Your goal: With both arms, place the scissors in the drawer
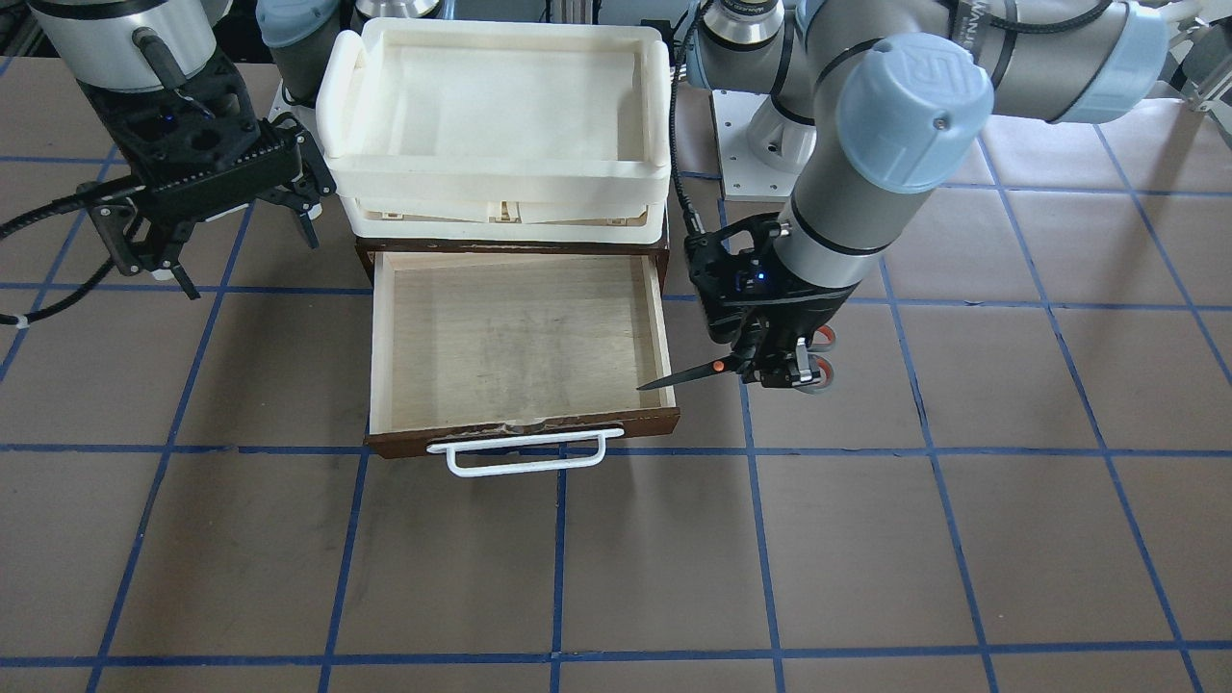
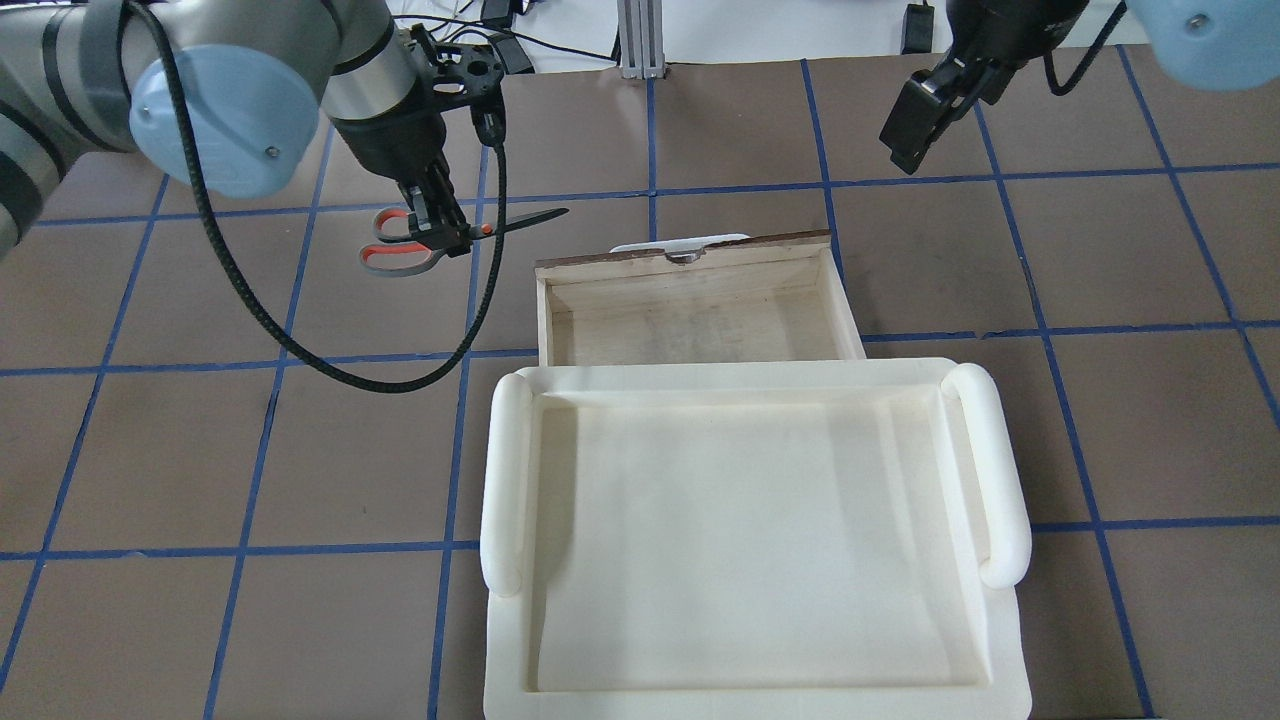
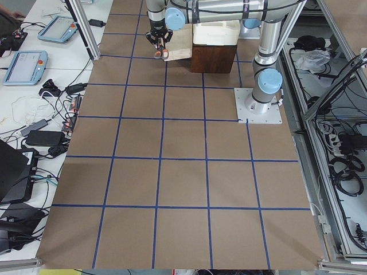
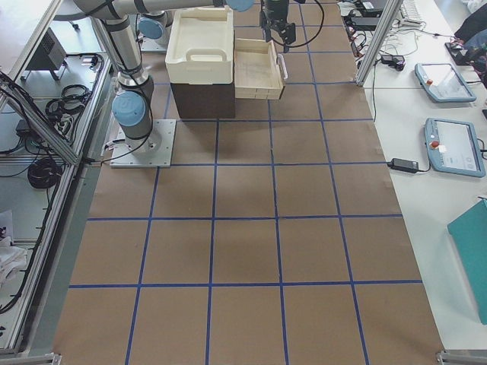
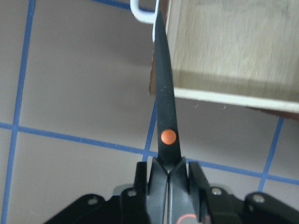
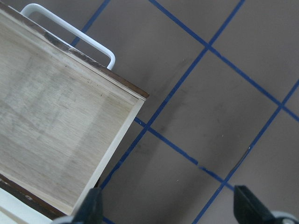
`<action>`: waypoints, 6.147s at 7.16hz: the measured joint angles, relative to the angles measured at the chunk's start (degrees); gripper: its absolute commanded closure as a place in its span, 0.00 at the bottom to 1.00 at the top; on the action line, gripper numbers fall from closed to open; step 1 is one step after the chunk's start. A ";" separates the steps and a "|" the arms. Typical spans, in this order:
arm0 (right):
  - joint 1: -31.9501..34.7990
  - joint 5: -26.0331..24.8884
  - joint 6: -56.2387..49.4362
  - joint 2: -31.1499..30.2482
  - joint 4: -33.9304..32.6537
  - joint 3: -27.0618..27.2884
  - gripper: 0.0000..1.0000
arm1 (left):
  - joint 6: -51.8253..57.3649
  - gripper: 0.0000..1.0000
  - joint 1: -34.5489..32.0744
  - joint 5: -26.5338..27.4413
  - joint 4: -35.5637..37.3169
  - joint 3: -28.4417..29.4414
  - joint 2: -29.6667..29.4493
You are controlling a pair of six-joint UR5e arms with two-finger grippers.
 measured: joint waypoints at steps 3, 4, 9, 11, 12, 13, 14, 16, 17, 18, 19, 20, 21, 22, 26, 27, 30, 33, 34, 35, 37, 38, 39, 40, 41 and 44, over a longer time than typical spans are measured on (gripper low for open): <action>-0.12 -0.48 18.27 -3.91 6.61 1.11 0.00 | -9.36 0.83 -8.00 -1.52 3.43 -0.11 -2.00; -0.08 -0.45 20.41 -4.44 7.09 1.17 0.00 | -11.43 0.83 -9.76 -2.05 4.90 -0.25 -3.10; -0.04 0.58 33.03 -4.63 7.14 1.19 0.00 | -15.61 0.84 -15.48 -2.14 7.99 -1.69 -7.03; -0.04 0.63 33.19 -4.55 6.94 1.20 0.00 | -15.26 0.84 -16.16 -2.24 8.52 -2.29 -7.91; -0.04 0.62 33.20 -4.53 6.92 1.21 0.00 | -15.34 0.84 -16.34 -2.26 8.95 -2.46 -8.57; -0.04 0.56 33.20 -4.51 6.91 1.21 0.00 | -15.41 0.84 -16.51 -2.26 9.57 -2.55 -9.32; -0.04 0.52 33.20 -4.51 6.90 1.20 0.00 | -15.38 0.83 -16.83 -2.22 10.08 -2.58 -10.02; -0.04 0.53 33.20 -4.51 6.90 1.18 0.00 | -15.75 0.10 -17.93 -1.96 10.42 -2.85 -10.59; -0.04 0.49 33.20 -4.51 6.90 1.18 0.00 | -16.40 0.00 -18.29 -1.86 10.49 -3.16 -10.63; -0.04 0.47 33.20 -4.49 6.90 1.18 0.00 | -16.97 0.00 -18.48 -1.77 10.43 -3.43 -10.25; -0.04 0.48 33.20 -4.46 6.90 1.19 0.00 | -17.19 0.00 -18.59 -1.71 10.35 -3.67 -9.60; -0.04 0.52 33.20 -4.44 6.90 1.21 0.00 | -17.27 0.00 -18.60 -1.43 10.42 -3.46 -8.86; -0.04 0.56 33.20 -4.43 6.90 1.20 0.00 | -17.29 0.00 -18.43 -0.30 10.01 -2.09 -7.54; -0.04 0.60 33.20 -4.43 6.90 1.19 0.00 | -17.30 0.00 -17.72 1.10 8.52 0.22 -5.76; 0.01 0.85 33.58 -4.46 6.29 1.15 0.00 | -26.66 0.00 -3.71 -0.60 0.02 4.18 2.42; 0.03 0.90 33.99 -4.39 5.59 1.12 0.00 | -30.92 0.00 -0.31 -1.22 -1.91 4.28 4.47; 0.05 1.06 35.81 -4.11 4.50 1.16 0.00 | -51.73 0.00 3.56 0.92 -9.72 3.73 9.91; 0.12 1.07 36.01 -4.08 4.53 1.18 0.00 | -65.08 0.00 5.43 1.61 -15.38 1.93 12.96; 0.13 1.07 36.01 -4.08 4.53 1.18 0.00 | -66.05 0.00 6.32 2.21 -15.73 1.11 13.93; 0.14 1.06 35.98 -4.07 4.47 1.18 0.00 | -66.25 0.00 7.00 3.92 -15.67 0.04 15.00; -0.20 1.00 35.43 -4.02 3.62 1.13 0.00 | -66.67 0.00 7.85 7.07 -15.30 -1.46 15.96; -0.42 1.01 35.24 -4.00 3.05 1.08 0.00 | -67.24 0.00 8.24 7.45 -15.02 -1.77 16.07; -0.59 1.05 35.17 -3.77 2.53 0.85 0.00 | -67.73 0.00 8.47 7.36 -14.71 -1.84 16.26; -0.75 1.09 35.15 -3.38 2.18 0.51 0.00 | -67.89 0.00 8.48 6.40 -13.73 -1.79 16.51; -0.91 1.11 35.16 -3.07 1.87 0.27 0.00 | -67.95 0.00 8.48 4.65 -12.07 -1.76 16.68; -1.00 1.08 35.16 -2.93 1.66 0.15 0.00 | -67.66 0.00 8.38 2.87 -10.43 -1.97 16.78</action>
